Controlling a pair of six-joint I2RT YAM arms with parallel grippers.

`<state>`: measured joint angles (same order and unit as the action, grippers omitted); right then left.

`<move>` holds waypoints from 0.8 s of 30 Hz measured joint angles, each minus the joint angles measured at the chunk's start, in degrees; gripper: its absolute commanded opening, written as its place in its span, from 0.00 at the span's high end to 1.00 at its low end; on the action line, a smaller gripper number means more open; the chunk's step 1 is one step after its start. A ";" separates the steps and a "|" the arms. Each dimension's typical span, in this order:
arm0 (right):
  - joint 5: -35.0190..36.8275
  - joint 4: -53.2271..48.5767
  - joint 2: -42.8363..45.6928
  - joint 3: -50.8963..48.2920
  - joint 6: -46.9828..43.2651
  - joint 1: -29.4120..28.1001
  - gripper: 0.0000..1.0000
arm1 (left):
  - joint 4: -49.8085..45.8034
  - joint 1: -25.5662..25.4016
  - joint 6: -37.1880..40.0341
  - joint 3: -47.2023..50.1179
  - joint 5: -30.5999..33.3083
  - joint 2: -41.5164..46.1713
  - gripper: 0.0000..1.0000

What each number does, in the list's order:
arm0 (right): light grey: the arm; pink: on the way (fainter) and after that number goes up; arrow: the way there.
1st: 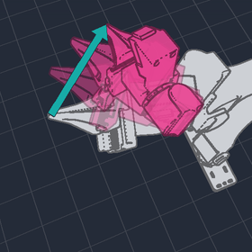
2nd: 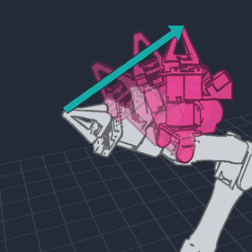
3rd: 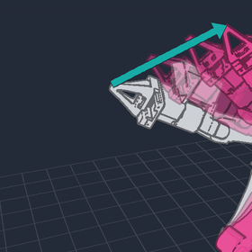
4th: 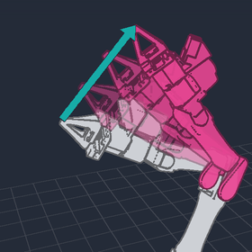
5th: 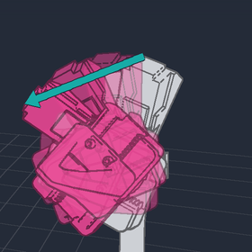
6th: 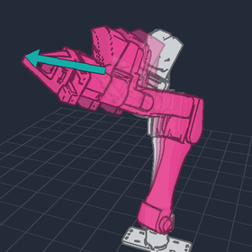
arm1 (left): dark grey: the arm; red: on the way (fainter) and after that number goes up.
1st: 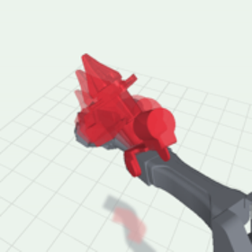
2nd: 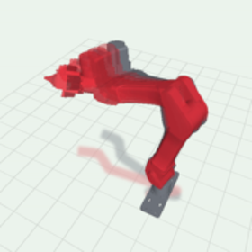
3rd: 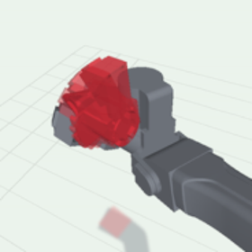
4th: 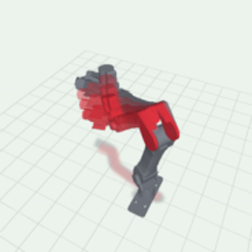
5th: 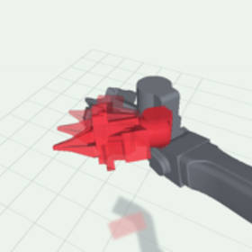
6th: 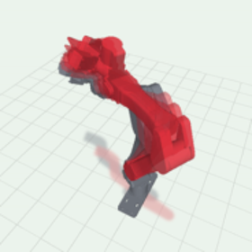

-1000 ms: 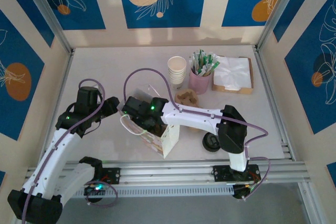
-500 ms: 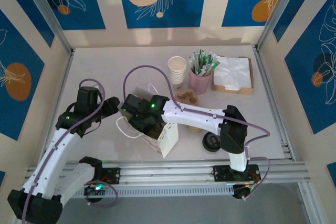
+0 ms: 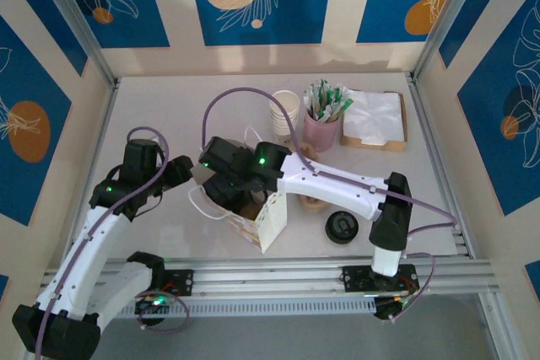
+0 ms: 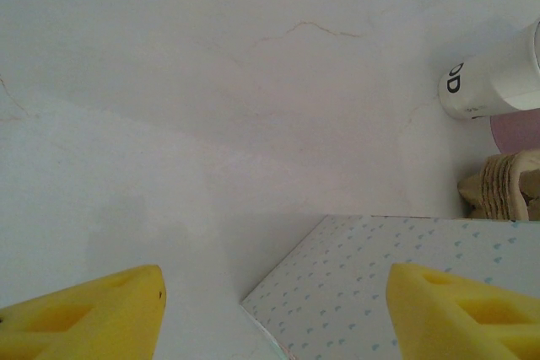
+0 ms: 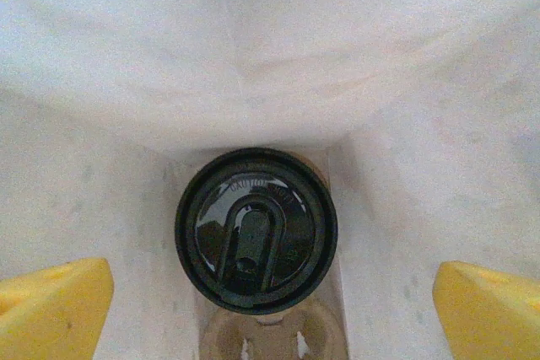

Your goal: Pack the takeout coffee

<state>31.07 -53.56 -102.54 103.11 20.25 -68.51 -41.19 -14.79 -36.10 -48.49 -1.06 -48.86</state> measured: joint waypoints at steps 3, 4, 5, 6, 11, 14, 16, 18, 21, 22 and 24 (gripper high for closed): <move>0.28 -0.76 1.77 1.92 0.02 -0.50 0.10 | 0.00 0.00 0.00 0.00 0.00 0.00 0.30; 0.31 -1.22 2.47 2.86 0.22 -0.66 0.11 | 0.00 0.00 0.00 0.00 0.00 0.00 0.30; 0.31 -1.46 3.08 3.54 0.26 -0.83 0.13 | 0.00 0.00 0.00 0.00 0.00 0.00 0.30; 0.31 -1.66 3.82 4.28 0.42 -0.96 0.14 | 0.00 0.00 0.00 0.02 0.00 0.00 0.30; 0.28 -2.54 7.65 6.43 0.61 -2.05 0.23 | 0.00 0.00 0.00 0.02 0.00 0.00 0.30; 0.22 -2.40 10.14 7.02 -0.02 -3.28 0.29 | 0.00 0.00 0.00 0.02 -0.02 0.00 0.30; 0.22 -2.10 11.98 7.04 -0.44 -4.02 0.31 | 0.00 0.00 0.00 0.02 -0.02 0.00 0.30; 0.22 -1.55 13.75 7.02 -0.74 -4.52 0.32 | 0.00 0.00 0.00 0.02 -0.04 0.00 0.30; 0.31 0.72 17.57 5.22 -1.60 -5.22 0.36 | -0.02 0.00 0.02 0.00 -0.04 0.02 0.30; 0.31 1.73 19.26 3.98 -1.90 -5.40 0.38 | -0.04 0.00 0.02 0.00 -0.04 0.02 0.30; 0.33 3.89 23.02 0.96 -2.47 -5.64 0.38 | -0.09 0.00 0.04 -0.02 -0.04 0.02 0.30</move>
<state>31.40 -49.67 -79.53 104.07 17.78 -74.15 -41.28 -14.79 -36.05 -48.51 -1.10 -48.84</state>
